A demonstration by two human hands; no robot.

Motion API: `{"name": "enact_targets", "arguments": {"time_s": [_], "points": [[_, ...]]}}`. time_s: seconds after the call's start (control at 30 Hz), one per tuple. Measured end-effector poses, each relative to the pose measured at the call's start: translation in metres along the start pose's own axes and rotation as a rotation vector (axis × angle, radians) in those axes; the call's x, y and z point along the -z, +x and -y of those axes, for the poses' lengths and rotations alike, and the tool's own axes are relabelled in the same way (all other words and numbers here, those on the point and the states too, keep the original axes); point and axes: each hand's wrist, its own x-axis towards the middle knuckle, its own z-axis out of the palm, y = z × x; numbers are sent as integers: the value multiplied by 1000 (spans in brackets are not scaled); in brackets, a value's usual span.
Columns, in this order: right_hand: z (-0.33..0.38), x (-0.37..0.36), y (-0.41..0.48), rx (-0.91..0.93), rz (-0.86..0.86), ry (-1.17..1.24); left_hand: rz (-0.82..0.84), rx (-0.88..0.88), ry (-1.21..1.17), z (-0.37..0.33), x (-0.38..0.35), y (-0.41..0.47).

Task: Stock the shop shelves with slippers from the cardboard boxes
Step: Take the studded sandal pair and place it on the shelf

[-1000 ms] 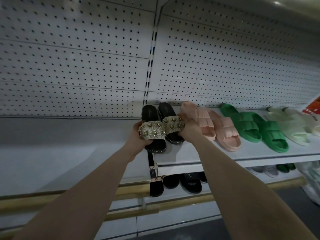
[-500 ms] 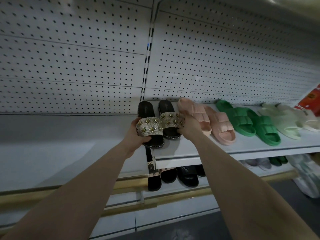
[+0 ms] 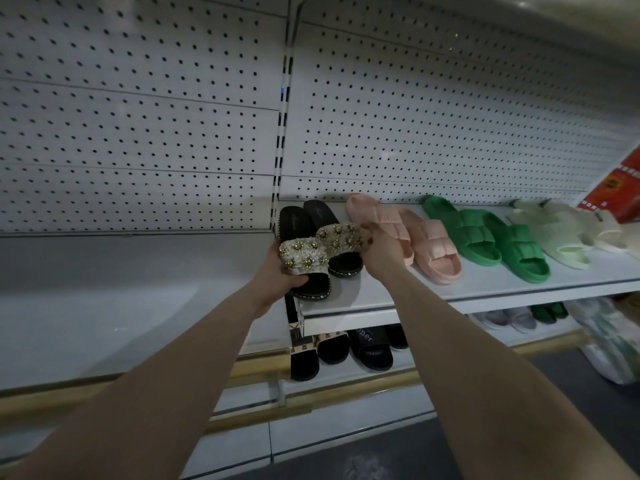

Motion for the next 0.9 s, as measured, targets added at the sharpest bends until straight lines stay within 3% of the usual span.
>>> {"name": "enact_targets", "arguments": {"time_s": [0.23, 0.37, 0.63, 0.8, 0.9], "points": [[11, 15, -15, -50, -133, -52, 10, -57, 168, -18, 5, -2], [14, 22, -32, -59, -204, 57, -47, -96, 346, -31, 7, -3], [2, 39, -77, -122, -272, 115, -44, -422, 709, -68, -38, -12], [-30, 62, -115, -208, -307, 67, -6, -554, 711, -73, -91, -14], [-60, 75, -133, -266, -322, 73, 133, -555, 624, -70, -134, -10]]}}
